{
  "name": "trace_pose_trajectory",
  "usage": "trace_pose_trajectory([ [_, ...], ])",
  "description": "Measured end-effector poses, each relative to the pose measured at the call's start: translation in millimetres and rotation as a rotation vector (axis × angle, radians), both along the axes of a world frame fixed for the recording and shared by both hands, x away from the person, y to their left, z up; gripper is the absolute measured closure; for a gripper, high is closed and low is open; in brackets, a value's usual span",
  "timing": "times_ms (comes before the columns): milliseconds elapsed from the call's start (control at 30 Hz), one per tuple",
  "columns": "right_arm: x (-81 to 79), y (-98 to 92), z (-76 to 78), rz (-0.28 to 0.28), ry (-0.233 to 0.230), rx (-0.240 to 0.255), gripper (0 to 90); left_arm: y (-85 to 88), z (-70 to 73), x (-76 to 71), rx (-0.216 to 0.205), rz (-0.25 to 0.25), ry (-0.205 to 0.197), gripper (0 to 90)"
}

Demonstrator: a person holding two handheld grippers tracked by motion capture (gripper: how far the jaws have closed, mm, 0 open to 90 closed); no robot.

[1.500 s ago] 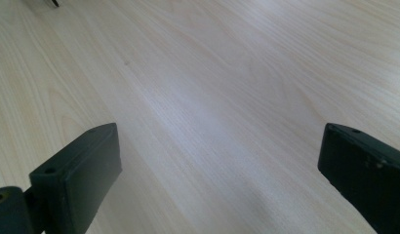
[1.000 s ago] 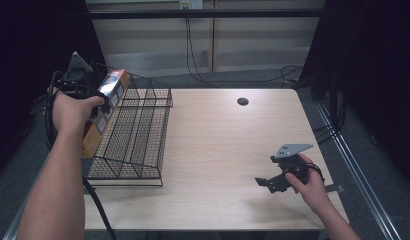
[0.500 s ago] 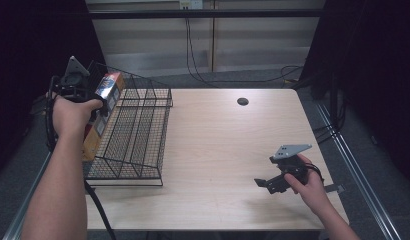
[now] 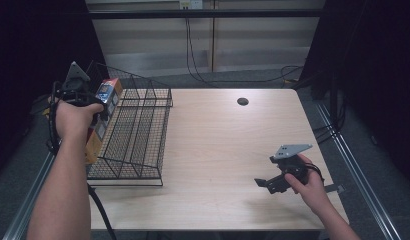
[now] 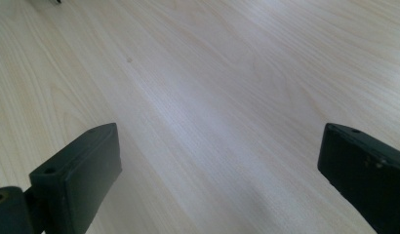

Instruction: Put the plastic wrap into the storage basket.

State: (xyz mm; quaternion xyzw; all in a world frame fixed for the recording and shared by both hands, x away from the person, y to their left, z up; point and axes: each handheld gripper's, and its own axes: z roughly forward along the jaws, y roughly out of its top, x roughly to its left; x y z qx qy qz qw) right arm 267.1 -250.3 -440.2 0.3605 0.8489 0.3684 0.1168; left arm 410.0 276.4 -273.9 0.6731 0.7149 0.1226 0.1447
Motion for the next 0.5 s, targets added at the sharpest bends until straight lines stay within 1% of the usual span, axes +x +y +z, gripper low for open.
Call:
trace_pose_trajectory([
  [33,0.0,0.1,0.1,0.000,0.000,0.000,1.8,-0.5,-0.9,0.0,-0.004,0.011,0.000,43.5],
  [100,-0.4,0.3,0.6,-0.003,0.000,-0.003,1.8,0.8,-1.7,0.0,0.000,0.001,0.006,43.4],
  [133,-0.4,0.2,0.7,-0.002,-0.001,-0.001,1.8,-0.2,-2.2,-0.2,-0.009,0.015,0.005,43.4],
  [233,-0.6,-0.1,1.3,-0.008,-0.004,0.002,1.7,2.4,-2.7,-0.3,-0.006,0.005,0.012,43.3],
  [300,-0.6,-0.4,1.2,-0.010,-0.006,0.003,1.7,2.3,-3.9,-0.5,-0.010,0.019,0.010,43.2],
  [333,-0.4,-0.7,1.2,-0.007,-0.005,0.005,1.8,2.3,-4.2,-0.6,-0.008,0.023,0.015,43.2],
  [367,-0.3,-0.6,1.1,-0.005,-0.005,0.007,1.8,3.4,-4.6,-0.6,-0.008,0.015,0.021,43.2],
  [400,-0.1,-0.6,1.1,-0.004,-0.005,0.009,1.7,3.3,-5.6,-0.8,-0.010,0.025,0.020,43.1],
  [500,-0.3,-0.1,1.2,-0.006,-0.001,0.005,1.8,3.9,-6.7,-0.6,-0.016,0.024,0.028,42.9],
])
